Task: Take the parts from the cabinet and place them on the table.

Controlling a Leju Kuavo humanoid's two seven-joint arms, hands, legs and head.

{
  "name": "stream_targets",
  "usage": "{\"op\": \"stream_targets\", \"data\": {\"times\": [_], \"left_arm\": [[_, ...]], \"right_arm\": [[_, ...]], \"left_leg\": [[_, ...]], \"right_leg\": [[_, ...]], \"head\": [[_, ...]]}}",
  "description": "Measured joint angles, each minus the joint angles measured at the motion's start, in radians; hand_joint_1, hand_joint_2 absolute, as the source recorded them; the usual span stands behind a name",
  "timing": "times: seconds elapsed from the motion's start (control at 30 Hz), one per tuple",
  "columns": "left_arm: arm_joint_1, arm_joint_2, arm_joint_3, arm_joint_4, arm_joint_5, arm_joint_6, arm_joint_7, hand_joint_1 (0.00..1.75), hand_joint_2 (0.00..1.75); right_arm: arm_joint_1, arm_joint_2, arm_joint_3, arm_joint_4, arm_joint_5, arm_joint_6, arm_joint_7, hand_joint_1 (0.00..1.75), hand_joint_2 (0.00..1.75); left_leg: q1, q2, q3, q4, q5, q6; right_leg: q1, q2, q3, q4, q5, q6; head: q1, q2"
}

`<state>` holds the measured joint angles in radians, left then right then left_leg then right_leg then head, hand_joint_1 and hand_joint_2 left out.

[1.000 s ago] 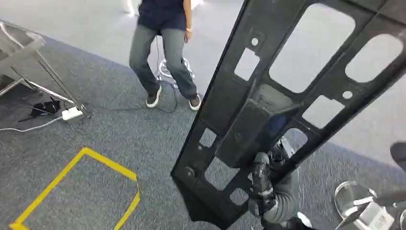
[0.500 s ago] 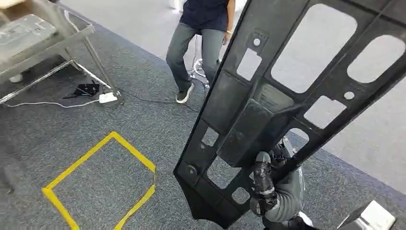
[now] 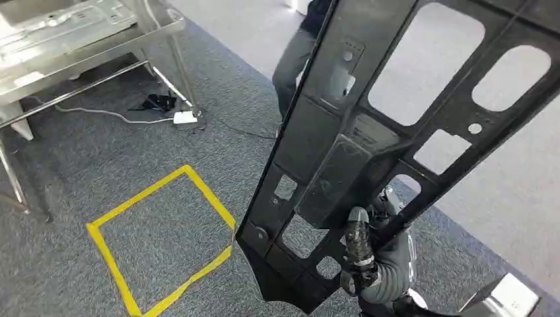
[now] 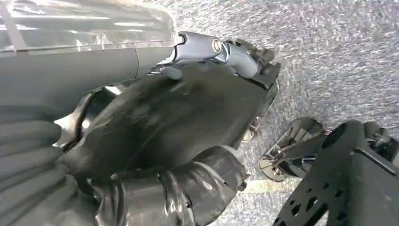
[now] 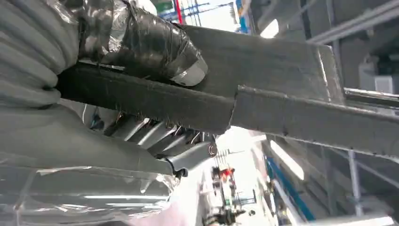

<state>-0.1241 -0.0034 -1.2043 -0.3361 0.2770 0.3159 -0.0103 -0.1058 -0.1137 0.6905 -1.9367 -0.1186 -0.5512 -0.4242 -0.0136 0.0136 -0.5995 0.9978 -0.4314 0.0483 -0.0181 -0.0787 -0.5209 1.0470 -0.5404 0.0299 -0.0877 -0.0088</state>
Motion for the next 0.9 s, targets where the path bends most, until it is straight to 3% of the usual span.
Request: {"op": "stream_targets", "data": {"times": [0.03, 0.07, 0.1, 0.13, 0.17, 0.23, 0.27, 0.3, 0.33, 0.43, 0.47, 0.5, 0.53, 0.57, 0.63, 0.67, 0.7, 0.77, 0.8, 0.83, 0.9], "left_arm": [[-0.001, 0.000, 0.000, 0.000, 0.002, 0.000, 0.001, 0.00, 1.75], [-0.001, 0.000, 0.000, 0.000, 0.002, 0.000, 0.001, 0.00, 1.75], [-0.002, 0.000, 0.000, 0.000, 0.002, 0.000, 0.001, 0.00, 1.75], [-0.002, 0.000, 0.000, 0.000, 0.002, 0.000, 0.001, 0.00, 1.75], [-0.001, 0.000, 0.000, 0.000, 0.002, 0.000, 0.001, 0.00, 1.75], [-0.001, -0.001, 0.000, 0.000, 0.002, 0.000, 0.000, 0.00, 1.75], [-0.001, -0.001, 0.000, 0.000, 0.002, 0.001, 0.001, 0.00, 1.75], [0.000, -0.001, 0.000, 0.000, 0.001, 0.001, 0.002, 0.00, 1.75], [-0.001, 0.000, 0.000, 0.000, 0.001, 0.001, 0.004, 0.00, 1.75], [-0.001, 0.000, 0.000, 0.000, -0.001, 0.002, 0.012, 0.00, 1.75], [-0.002, 0.001, 0.000, 0.000, -0.001, 0.002, 0.015, 0.00, 1.75], [-0.001, 0.002, 0.000, 0.000, 0.000, 0.002, 0.021, 0.00, 1.75], [-0.001, 0.001, 0.000, 0.000, 0.000, 0.002, 0.026, 0.00, 1.75], [-0.003, 0.001, 0.000, 0.000, -0.001, 0.002, 0.030, 0.00, 1.75], [-0.014, 0.002, 0.000, 0.000, -0.002, 0.001, 0.038, 0.00, 1.75], [-0.017, 0.002, 0.000, 0.000, -0.003, 0.001, 0.039, 0.00, 1.75], [-0.017, 0.002, 0.000, 0.000, -0.003, 0.001, 0.039, 0.00, 1.75], [-0.013, 0.003, 0.000, 0.000, -0.002, -0.002, 0.040, 0.00, 1.75], [-0.011, 0.003, 0.000, 0.000, 0.000, -0.005, 0.040, 0.00, 1.75], [-0.009, 0.002, 0.000, 0.000, 0.003, -0.008, 0.040, 0.00, 1.75], [-0.009, 0.003, 0.000, 0.000, 0.003, -0.011, 0.040, 0.00, 1.75]], "right_arm": [[-0.002, 0.000, 0.000, 0.000, 0.002, 0.000, -0.002, 1.75, 1.75], [-0.001, 0.000, 0.000, 0.000, 0.003, -0.001, -0.002, 1.75, 1.75], [0.003, 0.000, 0.000, 0.000, 0.003, -0.001, 0.001, 1.75, 1.75], [0.006, -0.001, 0.000, 0.002, 0.003, -0.002, 0.001, 1.75, 1.75], [0.007, -0.002, 0.000, 0.002, 0.003, -0.004, 0.000, 1.75, 1.75], [0.006, -0.001, 0.000, 0.002, 0.003, -0.005, 0.000, 1.75, 1.75], [0.005, -0.001, 0.000, 0.003, 0.004, -0.004, 0.000, 1.75, 1.75], [0.005, -0.002, 0.000, 0.003, 0.006, -0.004, 0.000, 1.75, 1.75], [0.005, -0.001, 0.000, 0.005, 0.006, -0.004, 0.002, 1.75, 1.75], [0.005, -0.001, 0.000, 0.004, 0.009, -0.003, 0.003, 1.75, 1.75], [0.004, -0.001, 0.000, 0.004, 0.010, -0.003, 0.003, 1.75, 1.75], [0.002, 0.000, 0.000, 0.004, 0.011, -0.003, 0.003, 1.75, 1.75], [0.002, 0.000, 0.000, 0.004, 0.011, -0.003, 0.003, 1.75, 1.75], [0.001, 0.000, 0.000, 0.004, 0.011, -0.003, 0.003, 1.75, 1.75], [0.004, 0.000, -0.001, 0.005, 0.011, -0.003, 0.005, 1.75, 1.75], [0.004, 0.000, -0.001, 0.005, 0.011, -0.003, 0.005, 1.75, 1.75], [0.003, 0.000, -0.001, 0.005, 0.011, -0.003, 0.005, 1.75, 1.75], [0.003, 0.000, -0.001, 0.005, 0.011, -0.003, 0.005, 1.75, 1.75], [0.002, 0.000, -0.001, 0.004, 0.011, -0.003, 0.005, 1.75, 1.75], [0.002, 0.000, -0.001, 0.004, 0.011, -0.003, 0.005, 1.75, 1.75], [0.002, 0.000, -0.001, 0.005, 0.011, -0.003, 0.006, 1.75, 1.75]], "left_leg": [[0.002, -0.009, 0.005, -0.004, -0.001, 0.004], [0.003, -0.022, 0.005, -0.002, 0.001, 0.009], [0.002, -0.037, 0.006, -0.001, -0.001, 0.012], [0.001, -0.047, 0.007, 0.000, -0.003, 0.014], [0.001, -0.061, 0.008, 0.002, -0.006, 0.014], [0.002, -0.093, 0.009, 0.013, -0.014, 0.011], [0.004, -0.110, 0.011, 0.024, -0.022, 0.006], [0.008, -0.124, 0.009, 0.037, -0.032, 0.000], [0.004, -0.133, -0.003, 0.046, -0.037, -0.007], [0.015, -0.166, -0.018, 0.040, -0.035, -0.026], [0.014, -0.181, -0.015, 0.041, -0.038, -0.033], [0.013, -0.145, -0.012, 0.048, -0.040, -0.034], [0.007, -0.082, -0.031, 0.087, -0.063, -0.040], [0.010, -0.053, -0.067, 0.151, -0.095, -0.045], [0.012, -0.033, -0.145, 0.293, -0.153, -0.051], [0.013, -0.032, -0.162, 0.326, -0.155, -0.052], [0.014, -0.031, -0.155, 0.314, -0.135, -0.052], [0.014, -0.011, -0.077, 0.169, -0.050, -0.046], [0.012, 0.026, -0.029, 0.081, -0.013, -0.039], [-0.003, 0.079, -0.013, 0.042, -0.028, -0.035], [-0.005, 0.054, -0.016, 0.039, -0.025, -0.024]], "right_leg": [[-0.001, 0.043, -0.034, 0.067, -0.033, -0.002], [-0.002, 0.061, -0.081, 0.150, -0.064, -0.002], [-0.001, 0.070, -0.129, 0.227, -0.085, 0.000], [0.000, 0.073, -0.160, 0.267, -0.087, 0.001], [0.000, 0.075, -0.181, 0.276, -0.071, 0.002], [-0.002, 0.078, -0.165, 0.189, 0.012, 0.003], [-0.005, 0.092, -0.129, 0.092, 0.075, 0.004], [-0.011, 0.145, -0.099, 0.026, 0.086, 0.002], [-0.017, 0.197, -0.102, 0.015, 0.076, 0.006], [-0.006, 0.164, -0.094, 0.018, 0.073, -0.014], [-0.014, 0.151, -0.086, 0.007, 0.076, -0.022], [-0.015, 0.134, -0.075, -0.001, 0.077, -0.027], [-0.013, 0.120, -0.066, -0.006, 0.074, -0.032], [-0.011, 0.103, -0.063, -0.007, 0.072, -0.038], [-0.006, 0.066, -0.060, -0.006, 0.066, -0.041], [-0.006, 0.051, -0.058, -0.006, 0.063, -0.040], [-0.006, 0.036, -0.054, -0.006, 0.060, -0.040], [-0.005, 0.010, -0.042, -0.006, 0.052, -0.037], [-0.004, 0.000, -0.035, -0.006, 0.047, -0.034], [0.003, -0.008, -0.034, -0.006, 0.042, -0.028], [0.007, -0.025, -0.032, -0.010, 0.039, -0.018]], "head": [[0.005, 0.000], [0.007, 0.000], [0.007, 0.000], [0.006, 0.000], [0.006, 0.000], [0.007, 0.000], [0.006, 0.000], [0.007, 0.000], [0.009, 0.000], [0.011, 0.000], [0.011, 0.000], [0.011, 0.000], [-0.002, 0.000], [-0.006, 0.000], [-0.007, 0.000], [-0.006, 0.000], [-0.007, 0.000], [-0.007, 0.000], [-0.007, 0.000], [-0.006, 0.000], [-0.005, 0.000]]}}
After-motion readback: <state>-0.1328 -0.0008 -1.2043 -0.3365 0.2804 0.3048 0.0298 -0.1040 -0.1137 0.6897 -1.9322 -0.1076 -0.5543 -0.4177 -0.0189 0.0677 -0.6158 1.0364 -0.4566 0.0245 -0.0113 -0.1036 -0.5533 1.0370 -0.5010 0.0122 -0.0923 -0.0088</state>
